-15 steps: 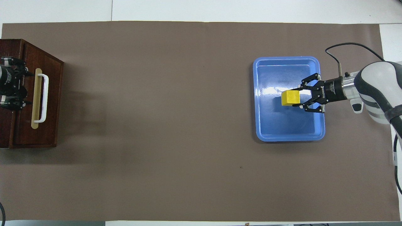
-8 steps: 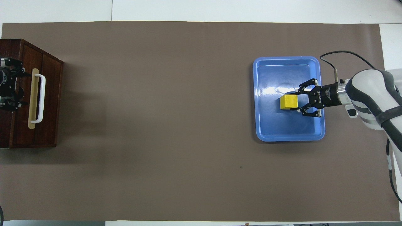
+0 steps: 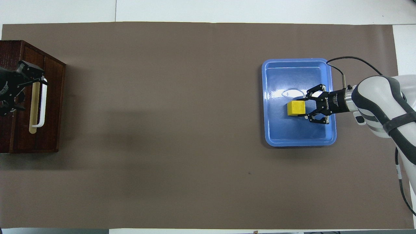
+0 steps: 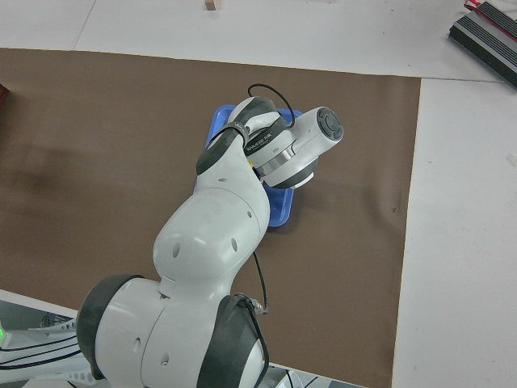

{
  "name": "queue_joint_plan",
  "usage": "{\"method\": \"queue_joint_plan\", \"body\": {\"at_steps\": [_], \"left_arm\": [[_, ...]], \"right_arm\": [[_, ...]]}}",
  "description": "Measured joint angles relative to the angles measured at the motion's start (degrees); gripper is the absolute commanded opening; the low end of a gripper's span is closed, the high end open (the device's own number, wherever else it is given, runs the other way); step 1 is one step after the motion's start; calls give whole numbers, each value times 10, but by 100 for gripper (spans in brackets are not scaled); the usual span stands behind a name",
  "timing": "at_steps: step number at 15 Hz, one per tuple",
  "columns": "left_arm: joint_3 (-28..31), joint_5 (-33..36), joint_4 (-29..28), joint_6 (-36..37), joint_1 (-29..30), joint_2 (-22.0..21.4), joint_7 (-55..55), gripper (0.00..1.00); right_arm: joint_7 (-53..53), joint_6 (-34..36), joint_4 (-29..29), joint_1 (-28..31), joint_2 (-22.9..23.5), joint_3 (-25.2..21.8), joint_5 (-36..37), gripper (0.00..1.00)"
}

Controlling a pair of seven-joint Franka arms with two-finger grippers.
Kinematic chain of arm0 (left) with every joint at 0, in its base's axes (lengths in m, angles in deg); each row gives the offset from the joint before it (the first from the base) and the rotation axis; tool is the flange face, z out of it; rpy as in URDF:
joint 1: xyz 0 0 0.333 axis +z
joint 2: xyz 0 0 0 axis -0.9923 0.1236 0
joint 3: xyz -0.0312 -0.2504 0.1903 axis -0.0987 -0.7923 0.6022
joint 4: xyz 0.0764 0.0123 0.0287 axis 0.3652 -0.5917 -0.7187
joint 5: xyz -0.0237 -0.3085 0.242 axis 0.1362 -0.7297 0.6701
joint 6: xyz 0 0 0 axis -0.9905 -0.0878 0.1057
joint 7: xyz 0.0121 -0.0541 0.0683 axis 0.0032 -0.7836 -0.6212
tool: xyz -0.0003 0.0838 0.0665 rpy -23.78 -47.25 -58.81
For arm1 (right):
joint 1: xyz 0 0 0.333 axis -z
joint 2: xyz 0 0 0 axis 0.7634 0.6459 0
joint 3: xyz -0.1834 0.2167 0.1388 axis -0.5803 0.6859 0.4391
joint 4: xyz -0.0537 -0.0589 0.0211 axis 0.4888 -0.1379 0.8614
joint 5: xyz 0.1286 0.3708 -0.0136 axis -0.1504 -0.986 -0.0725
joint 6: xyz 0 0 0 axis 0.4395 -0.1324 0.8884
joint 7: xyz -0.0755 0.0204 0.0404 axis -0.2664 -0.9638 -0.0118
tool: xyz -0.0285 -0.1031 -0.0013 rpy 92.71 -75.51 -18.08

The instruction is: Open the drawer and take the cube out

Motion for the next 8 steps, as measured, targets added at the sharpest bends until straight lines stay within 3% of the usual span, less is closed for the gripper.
{"method": "queue_joint_plan", "body": {"at_steps": [5,8], "left_arm": [[-7,-7,18,94,-11,-29,-217,100],[-12,-18,23,135,-25,-46,-305,100]], "right_arm": [[0,9,-3,0,-8,-1,0,100],[6,45,-22,0,-36,-4,11,100]]}}
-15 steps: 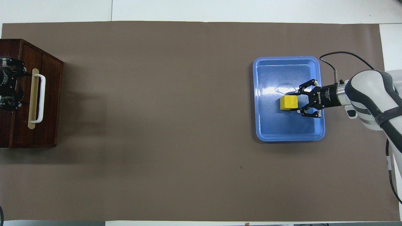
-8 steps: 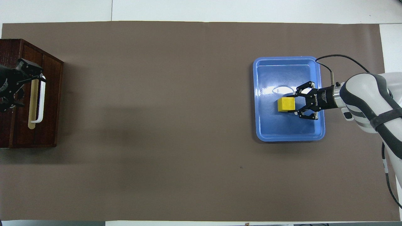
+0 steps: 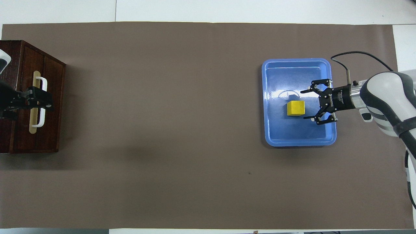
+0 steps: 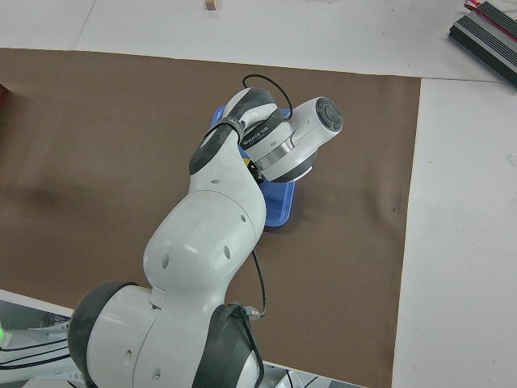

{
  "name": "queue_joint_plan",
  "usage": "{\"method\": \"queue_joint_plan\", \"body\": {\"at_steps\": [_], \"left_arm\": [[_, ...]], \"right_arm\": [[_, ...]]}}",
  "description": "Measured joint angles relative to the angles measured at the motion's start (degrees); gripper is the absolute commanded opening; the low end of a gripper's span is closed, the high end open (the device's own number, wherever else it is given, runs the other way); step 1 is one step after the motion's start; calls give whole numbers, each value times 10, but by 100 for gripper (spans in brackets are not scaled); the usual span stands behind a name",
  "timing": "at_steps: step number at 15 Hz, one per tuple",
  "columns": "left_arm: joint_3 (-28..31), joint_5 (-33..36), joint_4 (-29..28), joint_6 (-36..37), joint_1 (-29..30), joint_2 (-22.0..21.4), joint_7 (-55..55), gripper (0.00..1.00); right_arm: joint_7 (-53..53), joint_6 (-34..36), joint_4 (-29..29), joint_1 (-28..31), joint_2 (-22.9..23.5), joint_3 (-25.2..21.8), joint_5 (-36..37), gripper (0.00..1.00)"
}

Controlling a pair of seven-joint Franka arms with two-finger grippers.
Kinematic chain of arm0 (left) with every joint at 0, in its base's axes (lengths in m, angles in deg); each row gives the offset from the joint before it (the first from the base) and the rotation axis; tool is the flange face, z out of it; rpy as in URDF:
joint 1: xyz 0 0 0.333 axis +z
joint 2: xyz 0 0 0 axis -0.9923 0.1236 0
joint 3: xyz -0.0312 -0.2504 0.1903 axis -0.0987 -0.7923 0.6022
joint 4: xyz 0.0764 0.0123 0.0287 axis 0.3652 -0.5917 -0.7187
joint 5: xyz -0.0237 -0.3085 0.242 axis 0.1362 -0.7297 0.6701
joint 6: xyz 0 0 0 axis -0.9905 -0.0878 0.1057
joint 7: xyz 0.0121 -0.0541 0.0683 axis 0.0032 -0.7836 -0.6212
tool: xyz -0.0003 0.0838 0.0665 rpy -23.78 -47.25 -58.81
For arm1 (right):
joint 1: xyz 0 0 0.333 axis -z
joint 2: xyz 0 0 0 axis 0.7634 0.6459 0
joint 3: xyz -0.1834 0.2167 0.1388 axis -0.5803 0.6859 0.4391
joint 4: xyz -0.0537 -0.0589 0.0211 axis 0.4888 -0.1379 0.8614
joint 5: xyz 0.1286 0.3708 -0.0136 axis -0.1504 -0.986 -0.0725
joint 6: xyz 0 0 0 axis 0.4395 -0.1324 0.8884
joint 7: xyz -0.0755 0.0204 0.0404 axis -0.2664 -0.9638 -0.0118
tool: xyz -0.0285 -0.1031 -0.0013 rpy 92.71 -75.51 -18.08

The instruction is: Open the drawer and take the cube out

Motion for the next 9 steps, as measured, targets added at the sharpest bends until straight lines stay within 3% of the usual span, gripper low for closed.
{"method": "queue_joint_plan", "body": {"at_steps": [5,9], "left_arm": [[-12,-12,1,26,-3,-11,-63,100],[-15,-12,1,27,-4,-11,-64,100]], "right_arm": [[26,67,-23,-16,-108,2,108,100],[-7,141,-86,-33,-149,7,223,100]]}}
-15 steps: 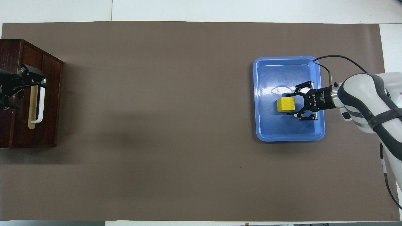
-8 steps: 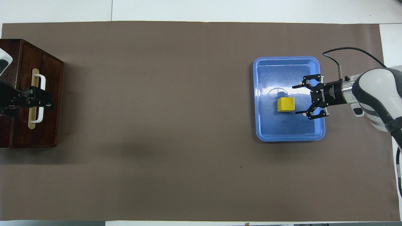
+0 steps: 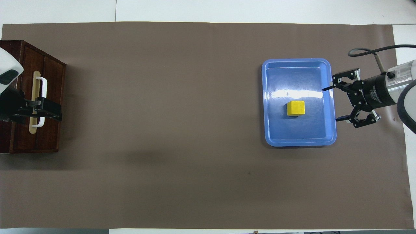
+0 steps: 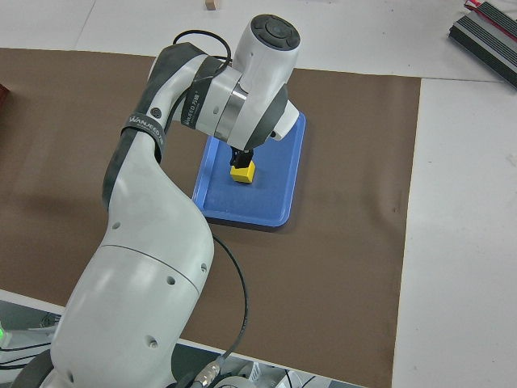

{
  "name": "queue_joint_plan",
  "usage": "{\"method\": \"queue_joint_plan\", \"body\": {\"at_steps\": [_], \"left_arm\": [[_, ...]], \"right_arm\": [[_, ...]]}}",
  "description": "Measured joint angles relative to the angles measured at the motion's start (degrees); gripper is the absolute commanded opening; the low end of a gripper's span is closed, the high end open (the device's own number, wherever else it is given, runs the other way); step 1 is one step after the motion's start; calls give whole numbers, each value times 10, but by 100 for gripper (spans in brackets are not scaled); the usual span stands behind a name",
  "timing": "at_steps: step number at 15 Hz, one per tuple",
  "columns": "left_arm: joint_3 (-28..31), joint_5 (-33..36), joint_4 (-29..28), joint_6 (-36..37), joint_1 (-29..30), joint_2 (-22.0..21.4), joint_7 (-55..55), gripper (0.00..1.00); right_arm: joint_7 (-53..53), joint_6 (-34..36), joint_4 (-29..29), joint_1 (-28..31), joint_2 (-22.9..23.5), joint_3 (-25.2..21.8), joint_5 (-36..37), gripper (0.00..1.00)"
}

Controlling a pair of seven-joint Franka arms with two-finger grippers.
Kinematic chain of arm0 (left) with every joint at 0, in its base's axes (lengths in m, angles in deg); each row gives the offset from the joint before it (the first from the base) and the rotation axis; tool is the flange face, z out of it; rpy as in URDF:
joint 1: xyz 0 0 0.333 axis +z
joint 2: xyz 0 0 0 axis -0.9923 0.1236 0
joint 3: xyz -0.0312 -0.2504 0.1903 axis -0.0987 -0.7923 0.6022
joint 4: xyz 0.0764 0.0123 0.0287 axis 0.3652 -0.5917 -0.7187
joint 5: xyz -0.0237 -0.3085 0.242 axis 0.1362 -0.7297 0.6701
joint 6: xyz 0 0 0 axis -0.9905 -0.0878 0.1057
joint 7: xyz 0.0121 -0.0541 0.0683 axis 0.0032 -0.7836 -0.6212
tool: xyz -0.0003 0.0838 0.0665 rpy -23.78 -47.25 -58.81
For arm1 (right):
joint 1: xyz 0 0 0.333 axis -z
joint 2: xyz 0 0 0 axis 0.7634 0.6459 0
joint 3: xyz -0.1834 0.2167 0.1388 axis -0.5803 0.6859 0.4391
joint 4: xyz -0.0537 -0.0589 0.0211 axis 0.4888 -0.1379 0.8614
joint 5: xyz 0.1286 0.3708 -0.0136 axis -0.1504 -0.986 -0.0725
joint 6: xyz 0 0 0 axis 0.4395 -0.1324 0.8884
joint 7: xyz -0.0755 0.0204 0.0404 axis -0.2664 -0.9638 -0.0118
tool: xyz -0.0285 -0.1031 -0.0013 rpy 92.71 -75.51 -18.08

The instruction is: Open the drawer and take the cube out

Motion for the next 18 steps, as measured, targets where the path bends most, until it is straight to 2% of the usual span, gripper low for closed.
{"method": "queue_joint_plan", "body": {"at_steps": [4,7,10,13,18], "left_arm": [[6,0,0,0,1,0,0,100],[5,0,0,0,1,0,0,100],[5,0,0,0,1,0,0,100],[5,0,0,0,1,0,0,100],[5,0,0,0,1,0,0,100]], "right_arm": [[-131,52,-21,-10,-56,1,83,100],[-323,84,-21,-9,-84,0,135,100],[-520,87,-19,-7,-87,-1,174,100],[-568,80,-22,-8,-85,0,196,100],[-565,79,-44,-23,-78,2,214,100]]}}
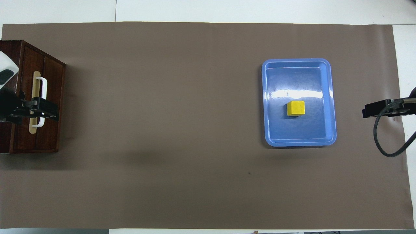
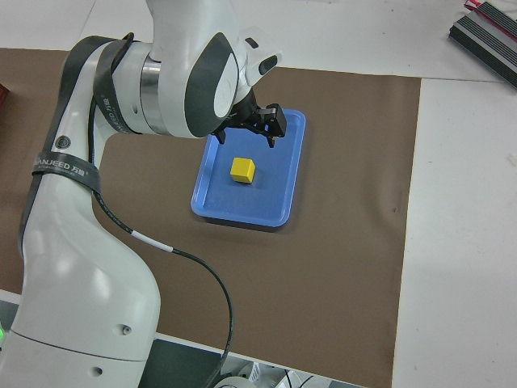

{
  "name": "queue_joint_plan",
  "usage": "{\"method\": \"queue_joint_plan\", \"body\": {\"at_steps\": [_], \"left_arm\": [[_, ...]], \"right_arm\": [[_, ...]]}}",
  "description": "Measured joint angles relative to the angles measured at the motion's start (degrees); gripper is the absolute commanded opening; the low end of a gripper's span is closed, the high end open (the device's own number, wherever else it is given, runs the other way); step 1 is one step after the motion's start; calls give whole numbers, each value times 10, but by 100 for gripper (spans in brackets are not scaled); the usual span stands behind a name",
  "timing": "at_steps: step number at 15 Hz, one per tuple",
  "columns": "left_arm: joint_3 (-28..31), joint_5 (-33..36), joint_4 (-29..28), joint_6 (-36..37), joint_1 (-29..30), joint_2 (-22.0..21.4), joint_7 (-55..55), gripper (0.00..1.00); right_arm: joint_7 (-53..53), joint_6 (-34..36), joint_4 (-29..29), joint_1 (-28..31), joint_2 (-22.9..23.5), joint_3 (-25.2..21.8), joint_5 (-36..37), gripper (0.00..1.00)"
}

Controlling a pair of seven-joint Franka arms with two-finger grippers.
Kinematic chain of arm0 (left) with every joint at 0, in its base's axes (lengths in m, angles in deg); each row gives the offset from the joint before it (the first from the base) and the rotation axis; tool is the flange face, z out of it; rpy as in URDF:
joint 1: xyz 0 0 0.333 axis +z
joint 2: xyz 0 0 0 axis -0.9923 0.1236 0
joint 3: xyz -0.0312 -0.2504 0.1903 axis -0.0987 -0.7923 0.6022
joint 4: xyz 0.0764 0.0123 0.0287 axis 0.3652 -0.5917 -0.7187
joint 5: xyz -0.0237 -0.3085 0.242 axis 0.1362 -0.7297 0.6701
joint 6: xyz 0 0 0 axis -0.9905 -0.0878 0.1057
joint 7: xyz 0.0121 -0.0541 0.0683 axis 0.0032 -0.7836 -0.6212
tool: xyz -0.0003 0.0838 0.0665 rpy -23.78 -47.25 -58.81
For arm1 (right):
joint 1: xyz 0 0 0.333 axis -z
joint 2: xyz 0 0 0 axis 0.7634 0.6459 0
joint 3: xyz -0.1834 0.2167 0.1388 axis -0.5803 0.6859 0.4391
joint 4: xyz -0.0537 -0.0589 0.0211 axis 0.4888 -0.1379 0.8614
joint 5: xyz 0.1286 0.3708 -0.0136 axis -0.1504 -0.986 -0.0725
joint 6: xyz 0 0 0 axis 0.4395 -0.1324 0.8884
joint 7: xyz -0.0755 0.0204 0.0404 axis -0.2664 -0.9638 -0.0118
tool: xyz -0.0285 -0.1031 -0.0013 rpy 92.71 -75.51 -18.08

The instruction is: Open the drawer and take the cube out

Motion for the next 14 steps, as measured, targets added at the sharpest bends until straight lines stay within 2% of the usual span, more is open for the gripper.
{"method": "queue_joint_plan", "body": {"at_steps": [14], "left_arm": [[0,0,0,0,0,0,0,100]], "right_arm": [[24,28,0,0,3,9,-15,100]]}}
